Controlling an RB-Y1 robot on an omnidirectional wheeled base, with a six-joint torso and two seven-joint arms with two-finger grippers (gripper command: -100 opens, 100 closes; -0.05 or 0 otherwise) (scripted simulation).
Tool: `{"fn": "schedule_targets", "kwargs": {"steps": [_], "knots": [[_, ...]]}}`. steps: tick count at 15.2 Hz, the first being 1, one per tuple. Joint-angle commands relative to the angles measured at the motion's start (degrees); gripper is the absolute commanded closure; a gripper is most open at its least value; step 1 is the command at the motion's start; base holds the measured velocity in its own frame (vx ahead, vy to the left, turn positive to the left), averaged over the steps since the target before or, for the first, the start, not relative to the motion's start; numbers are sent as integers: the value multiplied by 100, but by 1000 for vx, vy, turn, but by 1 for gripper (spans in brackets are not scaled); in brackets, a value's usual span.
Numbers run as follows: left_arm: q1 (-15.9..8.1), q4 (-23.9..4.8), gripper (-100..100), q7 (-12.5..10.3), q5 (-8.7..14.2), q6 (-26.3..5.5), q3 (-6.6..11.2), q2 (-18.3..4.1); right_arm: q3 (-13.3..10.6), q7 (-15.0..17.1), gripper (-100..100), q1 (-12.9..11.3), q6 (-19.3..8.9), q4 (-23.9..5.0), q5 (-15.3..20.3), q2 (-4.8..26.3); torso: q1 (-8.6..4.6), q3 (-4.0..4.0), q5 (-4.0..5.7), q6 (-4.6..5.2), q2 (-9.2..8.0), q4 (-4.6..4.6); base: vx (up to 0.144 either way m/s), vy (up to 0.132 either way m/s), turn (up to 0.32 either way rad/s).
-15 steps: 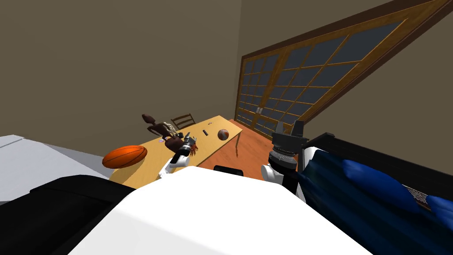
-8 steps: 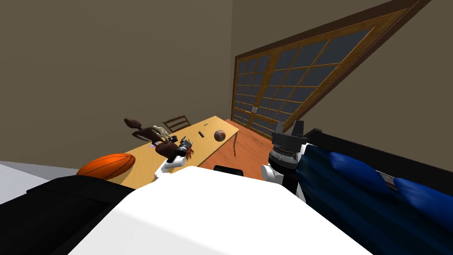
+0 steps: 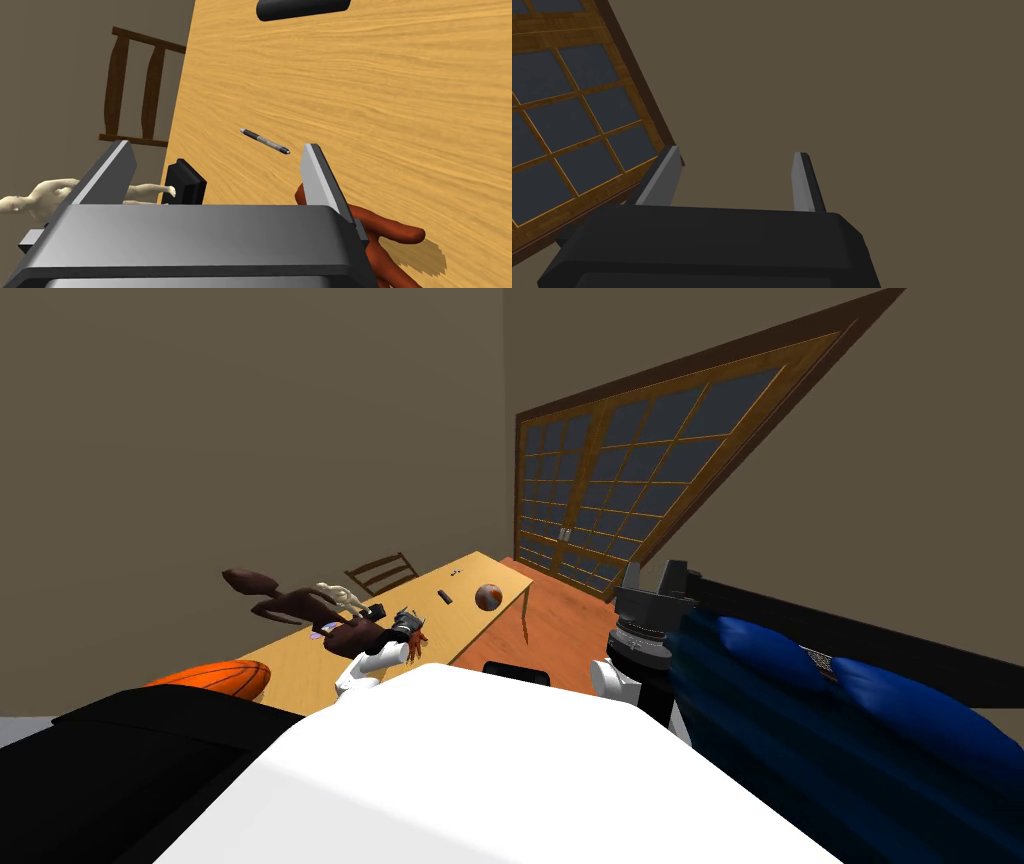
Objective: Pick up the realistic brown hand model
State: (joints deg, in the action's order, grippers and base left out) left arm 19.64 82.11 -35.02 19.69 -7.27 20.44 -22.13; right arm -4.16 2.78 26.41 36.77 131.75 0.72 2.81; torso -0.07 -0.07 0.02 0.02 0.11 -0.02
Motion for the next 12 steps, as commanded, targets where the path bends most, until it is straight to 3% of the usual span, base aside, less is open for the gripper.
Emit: {"fn": "schedule_targets", "kwargs": {"steps": [1,2,3,5,6,8,9,11,12], "knots": [[-67,-286,-100,-91,39,-45,34,-51,0,0,0,0,0,0,0,0,0,0,0,0,0,0,25,-1,-95],[-67,-325,-100,-91,39,-45,34,-51,0,0,0,0,0,0,0,0,1,0,-1,-2,-1,0,15,0,-11],[-137,-474,-100,-315,145,-322,206,-159,0,0,0,1,0,0,0,0,1,2,-1,-4,-4,0,21,-8,-182],[-137,-666,-100,-315,145,-322,206,-159,0,0,0,0,0,0,0,0,1,1,-1,-1,-2,0,30,-4,-124],[-206,-840,-100,-538,250,-535,378,-266,0,0,0,1,0,0,0,0,1,1,-1,-3,-2,0,32,-7,-150],[-206,-1008,-100,-538,250,-599,378,-266,0,0,0,0,0,0,0,0,1,-1,0,0,2,0,35,-1,-139],[-272,-1206,-100,-761,355,-817,550,-373,0,0,0,1,0,0,0,0,2,-1,-1,-3,1,-1,34,-4,-185],[-272,-1348,-100,-761,355,-874,550,-373,0,0,0,0,0,0,0,0,2,-1,-1,0,2,0,31,1,-125],[-337,-1562,-100,-982,459,-1118,721,-478,0,0,0,1,0,0,0,0,2,-1,-1,-3,1,-1,31,-1,-161]]}}
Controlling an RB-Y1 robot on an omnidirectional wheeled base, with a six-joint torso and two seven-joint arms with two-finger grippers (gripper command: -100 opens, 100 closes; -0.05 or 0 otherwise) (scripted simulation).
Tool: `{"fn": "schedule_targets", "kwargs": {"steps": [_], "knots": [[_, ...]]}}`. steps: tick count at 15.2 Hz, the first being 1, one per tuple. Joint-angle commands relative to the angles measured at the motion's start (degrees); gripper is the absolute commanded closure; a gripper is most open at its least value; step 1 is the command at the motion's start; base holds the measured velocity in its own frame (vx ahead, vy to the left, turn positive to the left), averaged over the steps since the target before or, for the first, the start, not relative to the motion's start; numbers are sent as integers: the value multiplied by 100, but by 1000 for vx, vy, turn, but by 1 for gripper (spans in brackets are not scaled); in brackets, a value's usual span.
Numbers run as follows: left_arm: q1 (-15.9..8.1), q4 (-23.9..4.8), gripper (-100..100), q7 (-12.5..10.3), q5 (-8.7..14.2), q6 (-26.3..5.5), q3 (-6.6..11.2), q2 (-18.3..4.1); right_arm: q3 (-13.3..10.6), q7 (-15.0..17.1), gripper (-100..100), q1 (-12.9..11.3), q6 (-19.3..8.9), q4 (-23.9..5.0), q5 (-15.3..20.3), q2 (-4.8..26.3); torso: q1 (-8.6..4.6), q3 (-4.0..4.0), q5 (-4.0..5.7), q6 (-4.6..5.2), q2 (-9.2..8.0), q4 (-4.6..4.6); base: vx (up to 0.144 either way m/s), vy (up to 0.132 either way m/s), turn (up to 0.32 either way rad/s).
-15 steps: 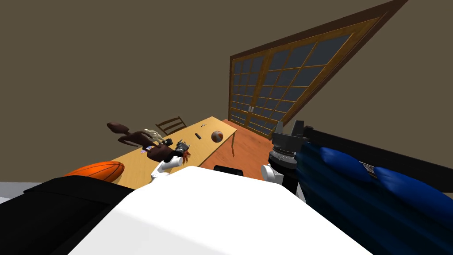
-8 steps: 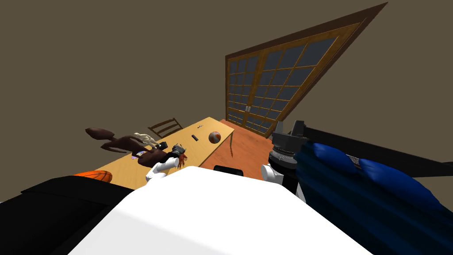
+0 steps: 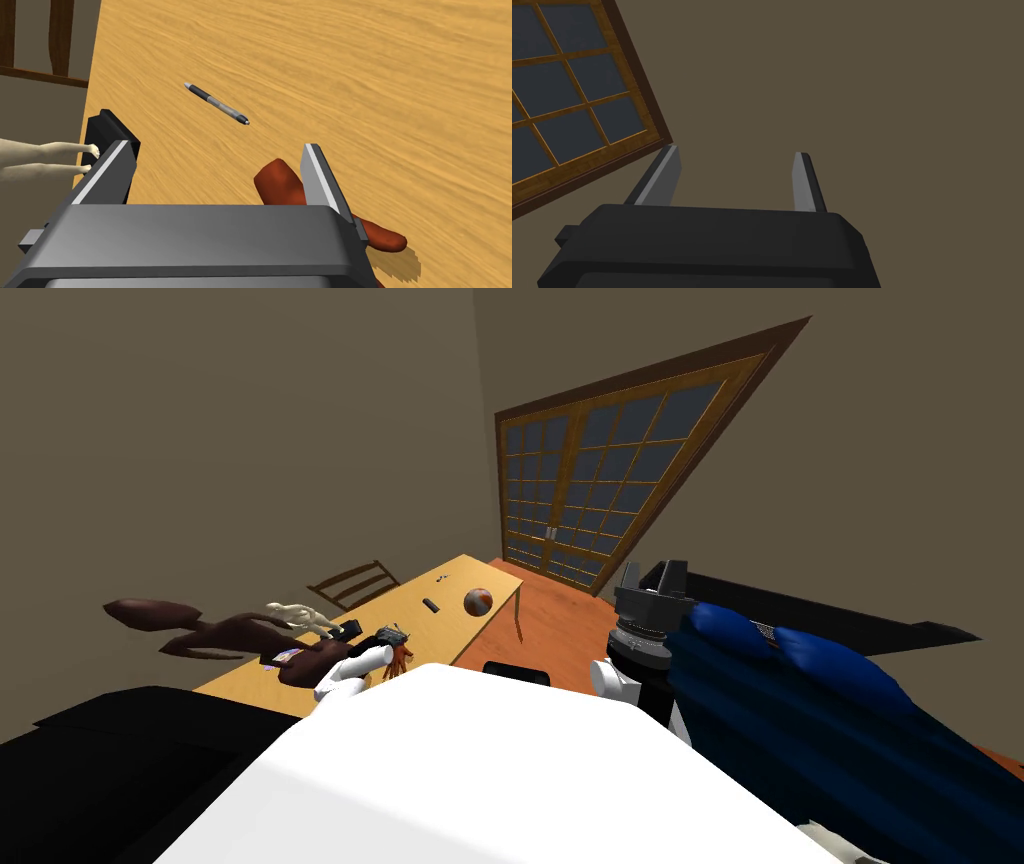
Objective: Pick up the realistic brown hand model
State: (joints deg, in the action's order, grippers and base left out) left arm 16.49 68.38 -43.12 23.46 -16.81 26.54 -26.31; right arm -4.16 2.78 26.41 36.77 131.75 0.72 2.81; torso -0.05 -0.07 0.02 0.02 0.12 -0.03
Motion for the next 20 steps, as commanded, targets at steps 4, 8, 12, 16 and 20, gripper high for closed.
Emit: {"fn": "schedule_targets", "kwargs": {"steps": [4,8,12,16,20], "knots": [[-84,-614,-100,-389,185,-465,281,-163,0,0,0,0,0,0,0,0,-1,1,0,0,-1,0,30,1,-140],[-143,-975,-100,-603,285,-730,449,-265,0,0,0,0,0,0,0,0,3,1,-1,-1,-2,0,25,8,-119],[-252,-1482,-100,-1016,478,-1236,774,-464,0,0,0,1,0,0,0,0,2,2,-1,-4,-5,1,23,8,-124],[-300,-1901,-100,-1214,570,-1489,931,-560,0,0,0,0,0,0,0,0,4,2,-1,-1,-3,1,23,15,-147],[-345,-2211,-100,-1403,658,-1725,1083,-653,0,0,0,0,0,0,0,0,3,5,-1,-1,-8,2,10,13,-82]]}}
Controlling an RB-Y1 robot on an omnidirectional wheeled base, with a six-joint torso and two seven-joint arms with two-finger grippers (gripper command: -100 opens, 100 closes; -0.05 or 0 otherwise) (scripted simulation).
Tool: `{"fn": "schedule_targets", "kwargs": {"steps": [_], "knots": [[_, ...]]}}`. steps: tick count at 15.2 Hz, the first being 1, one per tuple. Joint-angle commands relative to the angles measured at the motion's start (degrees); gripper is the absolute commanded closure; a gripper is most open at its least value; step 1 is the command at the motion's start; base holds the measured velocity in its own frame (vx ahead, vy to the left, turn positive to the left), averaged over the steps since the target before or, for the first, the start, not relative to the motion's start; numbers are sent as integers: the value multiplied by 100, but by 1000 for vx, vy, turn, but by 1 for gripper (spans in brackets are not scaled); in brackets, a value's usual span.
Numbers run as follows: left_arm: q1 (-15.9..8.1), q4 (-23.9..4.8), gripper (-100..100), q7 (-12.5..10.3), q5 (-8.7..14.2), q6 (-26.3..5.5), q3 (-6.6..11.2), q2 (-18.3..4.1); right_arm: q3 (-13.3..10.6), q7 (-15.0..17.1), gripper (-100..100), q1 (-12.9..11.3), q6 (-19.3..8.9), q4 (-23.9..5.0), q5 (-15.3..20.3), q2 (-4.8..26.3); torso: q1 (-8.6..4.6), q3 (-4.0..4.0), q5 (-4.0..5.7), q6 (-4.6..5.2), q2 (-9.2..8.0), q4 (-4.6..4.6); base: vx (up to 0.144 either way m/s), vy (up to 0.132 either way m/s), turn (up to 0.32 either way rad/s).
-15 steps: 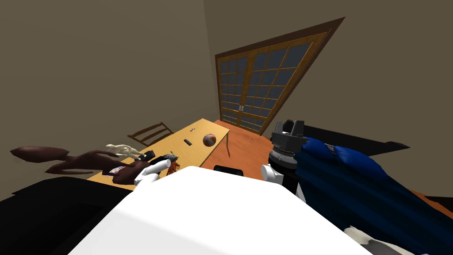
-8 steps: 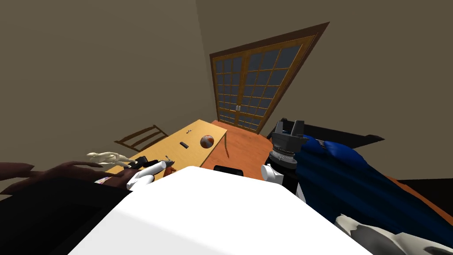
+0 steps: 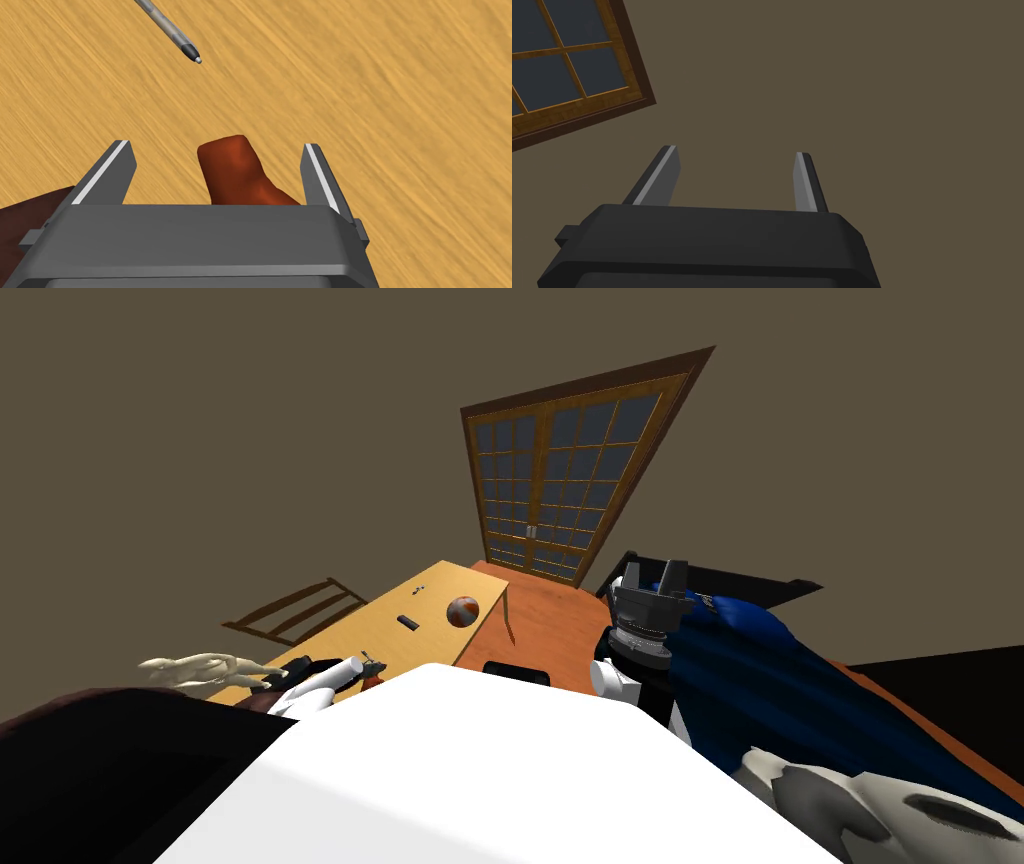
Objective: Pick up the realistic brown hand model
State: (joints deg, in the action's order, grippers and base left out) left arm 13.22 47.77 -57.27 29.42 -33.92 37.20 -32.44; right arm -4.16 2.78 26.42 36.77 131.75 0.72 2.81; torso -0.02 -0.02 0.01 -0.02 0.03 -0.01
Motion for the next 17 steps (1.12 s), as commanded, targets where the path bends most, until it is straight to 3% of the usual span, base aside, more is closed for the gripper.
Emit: {"fn": "schedule_targets", "kwargs": {"steps": [1,2,3,5,8,10,14,17], "knots": [[-57,-286,-100,-170,145,-241,163,-131,0,0,0,0,0,0,0,0,0,0,0,0,0,0,11,13,-133],[-57,-389,-100,-170,145,-241,163,-131,0,0,0,0,0,0,0,0,0,0,1,2,0,0,11,19,-138],[-93,-587,-100,-342,224,-431,303,-218,0,0,0,0,0,0,0,0,2,0,0,2,1,0,9,24,-160],[-93,-702,-100,-342,224,-456,303,-218,0,0,0,0,0,0,0,0,5,1,0,0,-1,0,6,28,-80],[-153,-1194,-100,-639,367,-793,560,-380,0,0,0,0,0,0,0,0,3,1,-1,1,-1,0,5,23,-125],[-153,-1194,-100,-657,367,-849,560,-380,0,0,0,0,0,0,0,0,5,2,-1,1,-3,1,2,24,-68],[-214,-1748,-100,-1040,538,-1313,876,-581,0,0,0,0,0,0,0,0,3,2,0,2,-4,1,-3,25,-115],[-228,-1956,-100,-1141,583,-1452,959,-635,0,0,0,0,0,0,0,0,8,4,-2,1,-7,2,-13,35,-93]]}}
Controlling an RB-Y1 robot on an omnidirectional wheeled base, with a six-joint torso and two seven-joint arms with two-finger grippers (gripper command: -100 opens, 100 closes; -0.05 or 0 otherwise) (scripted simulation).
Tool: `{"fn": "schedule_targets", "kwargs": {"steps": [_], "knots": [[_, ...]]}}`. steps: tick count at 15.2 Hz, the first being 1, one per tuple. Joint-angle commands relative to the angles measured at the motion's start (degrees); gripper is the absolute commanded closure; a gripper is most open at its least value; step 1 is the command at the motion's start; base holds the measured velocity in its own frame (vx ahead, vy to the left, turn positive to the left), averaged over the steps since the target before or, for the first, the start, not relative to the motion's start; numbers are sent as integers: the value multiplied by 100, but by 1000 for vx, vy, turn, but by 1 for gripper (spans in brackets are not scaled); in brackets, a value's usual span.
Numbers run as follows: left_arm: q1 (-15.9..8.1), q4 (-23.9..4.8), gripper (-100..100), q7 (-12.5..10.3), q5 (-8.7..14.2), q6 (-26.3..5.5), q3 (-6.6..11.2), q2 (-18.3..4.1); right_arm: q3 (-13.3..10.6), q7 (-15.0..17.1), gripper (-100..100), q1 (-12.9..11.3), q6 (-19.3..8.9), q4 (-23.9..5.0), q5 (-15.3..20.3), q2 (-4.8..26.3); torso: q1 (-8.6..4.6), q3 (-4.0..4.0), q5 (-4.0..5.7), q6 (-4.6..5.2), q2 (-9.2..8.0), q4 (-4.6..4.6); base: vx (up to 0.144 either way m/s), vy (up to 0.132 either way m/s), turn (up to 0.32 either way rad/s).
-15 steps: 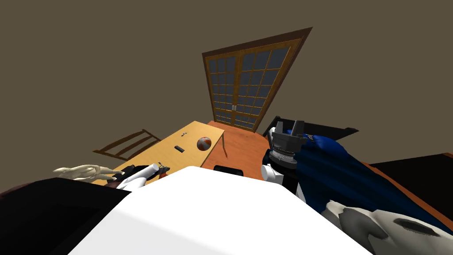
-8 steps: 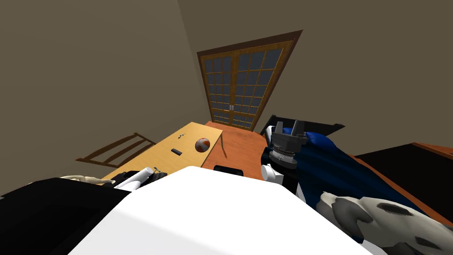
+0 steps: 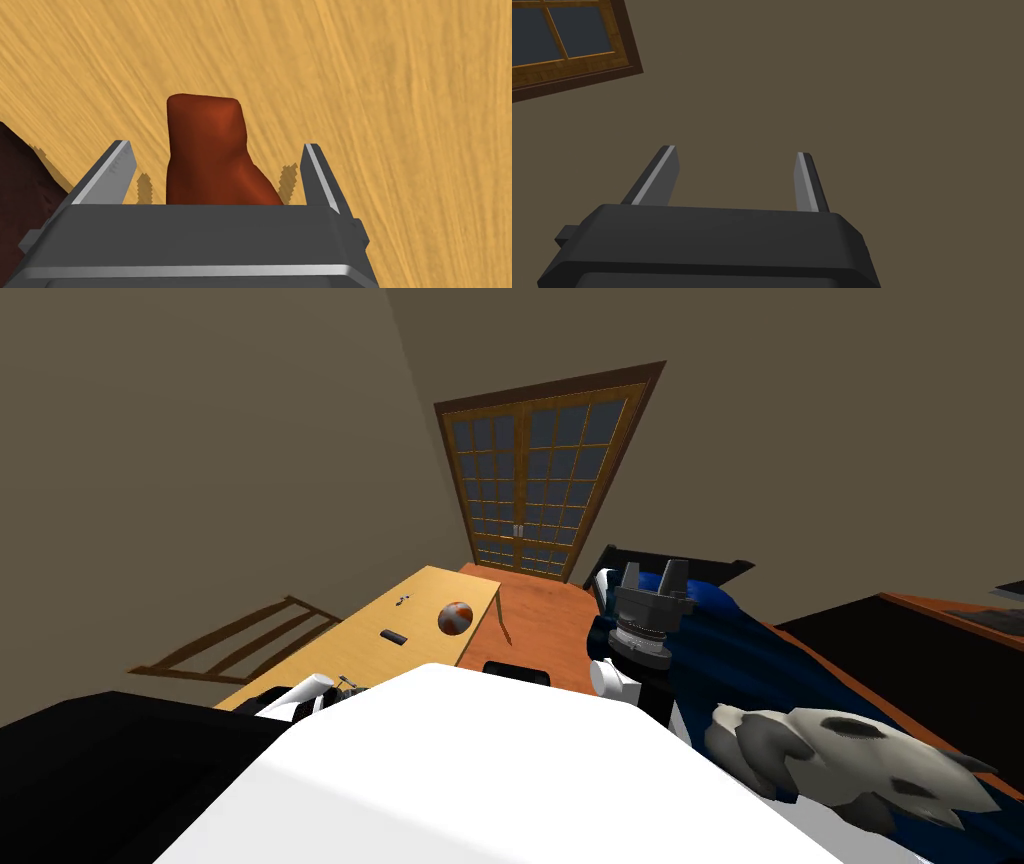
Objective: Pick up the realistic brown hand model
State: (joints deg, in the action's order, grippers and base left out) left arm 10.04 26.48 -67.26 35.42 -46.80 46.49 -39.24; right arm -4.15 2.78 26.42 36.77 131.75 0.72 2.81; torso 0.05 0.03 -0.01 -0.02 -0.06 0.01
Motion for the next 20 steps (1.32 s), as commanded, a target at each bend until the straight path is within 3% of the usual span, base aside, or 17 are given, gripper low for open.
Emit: {"fn": "schedule_targets", "kwargs": {"steps": [1,5,9,10,12,16,17,20], "knots": [[90,173,-100,-142,-17,-164,30,45,0,0,0,0,0,0,0,0,0,0,0,0,0,0,-8,22,-12],[68,-157,-100,-350,73,-422,204,-68,0,0,0,0,0,0,0,0,-8,-1,1,1,1,0,-8,17,-55],[67,-240,-100,-401,94,-486,248,-97,0,0,0,0,0,0,0,0,-7,0,1,-1,0,0,-11,20,-24],[77,-169,-100,-398,80,-475,226,-76,0,0,0,0,0,0,0,0,-7,0,1,0,1,0,-6,10,-10],[2,-315,-100,-403,27,-219,187,88,0,0,0,0,0,0,0,0,-4,-2,0,-1,4,0,-2,51,5],[-13,-314,-100,-438,4,-185,171,138,0,0,0,0,0,0,0,0,13,-1,-4,0,3,0,-7,61,-3],[-29,-356,100,-421,6,-152,170,131,0,0,0,0,0,0,0,0,5,-2,-2,-1,4,-1,-1,12,-3],[-30,-352,100,-422,8,-151,172,129,0,0,0,0,0,0,0,0,-8,-3,-1,-1,4,-2,0,2,-1]]}}
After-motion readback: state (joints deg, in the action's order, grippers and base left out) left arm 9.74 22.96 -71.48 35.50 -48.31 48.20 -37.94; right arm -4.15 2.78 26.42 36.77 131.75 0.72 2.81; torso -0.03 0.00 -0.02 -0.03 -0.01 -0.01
